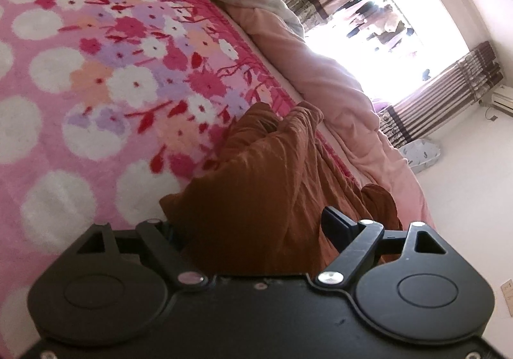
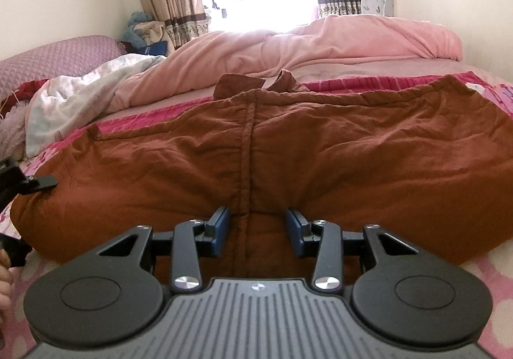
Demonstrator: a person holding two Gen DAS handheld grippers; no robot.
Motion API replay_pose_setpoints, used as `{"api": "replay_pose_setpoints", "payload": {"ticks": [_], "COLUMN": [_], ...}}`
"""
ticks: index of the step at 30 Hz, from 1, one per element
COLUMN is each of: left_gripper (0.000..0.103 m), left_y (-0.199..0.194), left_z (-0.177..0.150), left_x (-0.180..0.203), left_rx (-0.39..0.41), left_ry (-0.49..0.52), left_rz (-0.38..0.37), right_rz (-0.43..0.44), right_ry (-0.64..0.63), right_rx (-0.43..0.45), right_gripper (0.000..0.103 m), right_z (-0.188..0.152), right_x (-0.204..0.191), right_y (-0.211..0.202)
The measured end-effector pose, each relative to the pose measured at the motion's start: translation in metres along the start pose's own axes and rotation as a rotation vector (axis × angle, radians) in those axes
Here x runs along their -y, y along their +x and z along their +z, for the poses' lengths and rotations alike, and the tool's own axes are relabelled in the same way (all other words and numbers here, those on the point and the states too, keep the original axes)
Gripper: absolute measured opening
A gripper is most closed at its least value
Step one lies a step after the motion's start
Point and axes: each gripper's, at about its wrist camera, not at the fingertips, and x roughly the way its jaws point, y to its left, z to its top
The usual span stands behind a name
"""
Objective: Fold large clothes
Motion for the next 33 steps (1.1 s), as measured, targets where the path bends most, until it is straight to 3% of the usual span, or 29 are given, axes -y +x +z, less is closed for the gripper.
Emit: {"api": "replay_pose_setpoints", "payload": {"ticks": [6, 10, 16, 24, 28, 33], "left_gripper": [0.080, 0.054, 0.038, 0.034, 0.033, 0.032], "left_y": [0.000, 0.000, -0.009, -0.020, -0.024, -0.027], "left_z": [0.002, 0.004, 0.007, 0.011, 0.012, 0.009], "left_x": [0.003, 0.006, 0.019, 0.048, 0.067, 0.092], "left_rx": [-0.019, -0.028, -0.013, 0.012, 0.021, 0.028], "left_ry": [0.009, 0.037, 0.095, 0.137, 0.170, 0.213], "left_rz": [0.006, 0.018, -0.022, -0.092, -0.119, -0.166], "right_rz": [-0.002, -0.003, -0.003, 0.013, 0.042, -0.112], "right_ry": [0.004, 0.009, 0.011, 0.024, -0.002, 0.034], "right_rx": [-0.008, -0.008, -0.007, -0.007, 0.057, 0.132], "right_gripper": [0.048, 0.048, 0.048, 0.049, 0.053, 0.053], "right_z": [0.001, 0.000, 0.000, 0.001, 0.005, 0.015], "right_x": [0.000, -0.001, 0.000, 0.003, 0.009, 0.045], "right_y": [0.001, 0.000, 0.001, 0.002, -0.014, -0.037]}}
